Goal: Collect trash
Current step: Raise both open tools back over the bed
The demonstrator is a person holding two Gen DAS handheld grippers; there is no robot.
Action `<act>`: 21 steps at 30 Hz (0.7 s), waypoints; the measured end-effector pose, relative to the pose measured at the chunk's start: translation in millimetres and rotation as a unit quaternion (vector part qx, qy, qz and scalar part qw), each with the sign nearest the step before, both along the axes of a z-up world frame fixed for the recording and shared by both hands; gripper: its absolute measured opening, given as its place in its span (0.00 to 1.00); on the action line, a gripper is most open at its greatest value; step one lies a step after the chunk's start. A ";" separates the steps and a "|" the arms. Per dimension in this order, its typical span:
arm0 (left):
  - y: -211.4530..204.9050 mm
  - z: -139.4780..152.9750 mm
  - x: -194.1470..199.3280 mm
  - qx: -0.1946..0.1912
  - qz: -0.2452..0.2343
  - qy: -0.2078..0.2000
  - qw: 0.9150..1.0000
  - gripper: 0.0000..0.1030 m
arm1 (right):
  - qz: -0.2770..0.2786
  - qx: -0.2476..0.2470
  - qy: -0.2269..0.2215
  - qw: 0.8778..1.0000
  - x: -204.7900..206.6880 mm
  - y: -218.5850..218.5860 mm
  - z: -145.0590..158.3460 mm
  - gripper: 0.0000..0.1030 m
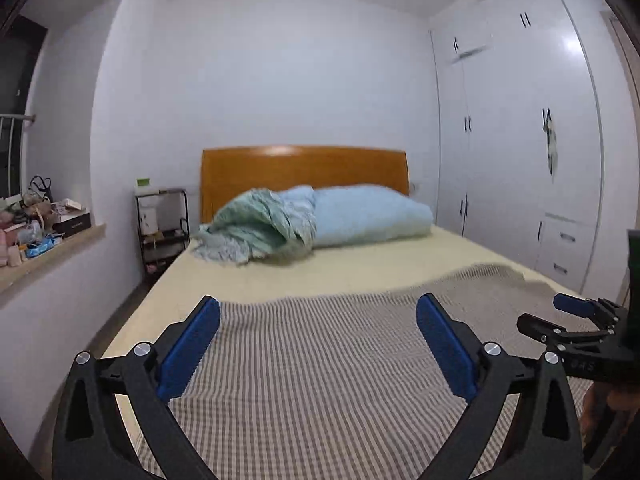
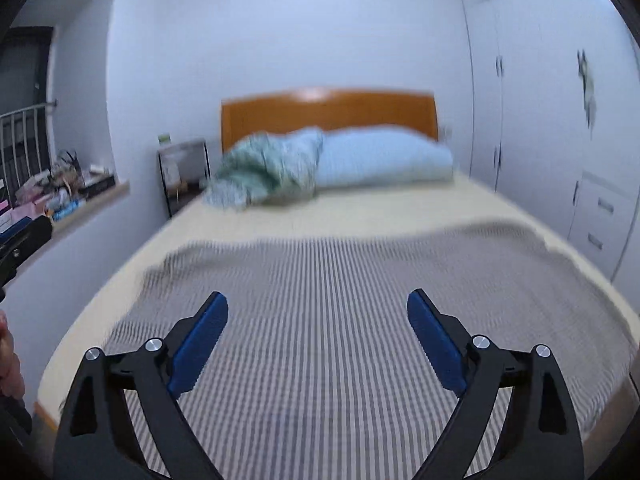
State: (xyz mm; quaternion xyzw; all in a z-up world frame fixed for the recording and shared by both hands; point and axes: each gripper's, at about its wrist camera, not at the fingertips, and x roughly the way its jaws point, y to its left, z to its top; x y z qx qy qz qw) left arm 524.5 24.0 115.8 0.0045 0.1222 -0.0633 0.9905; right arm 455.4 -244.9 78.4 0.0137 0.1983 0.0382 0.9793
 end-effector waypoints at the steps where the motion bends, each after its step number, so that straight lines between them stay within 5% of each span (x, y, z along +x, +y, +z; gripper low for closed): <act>1: 4.2 0.1 3.1 -0.005 0.003 -0.003 1.000 0.92 | 0.003 -0.006 -0.017 1.000 2.1 2.7 -1.9 0.85; 12: 8.8 1.0 -7.8 -0.004 0.008 -0.006 1.000 0.92 | -0.011 -0.029 -0.036 0.999 -5.7 9.0 -0.8 0.85; 21: -0.8 12.7 -68.4 -0.013 -0.006 -0.010 1.000 0.92 | -0.018 -0.020 -0.029 0.999 -41.1 1.5 8.5 0.85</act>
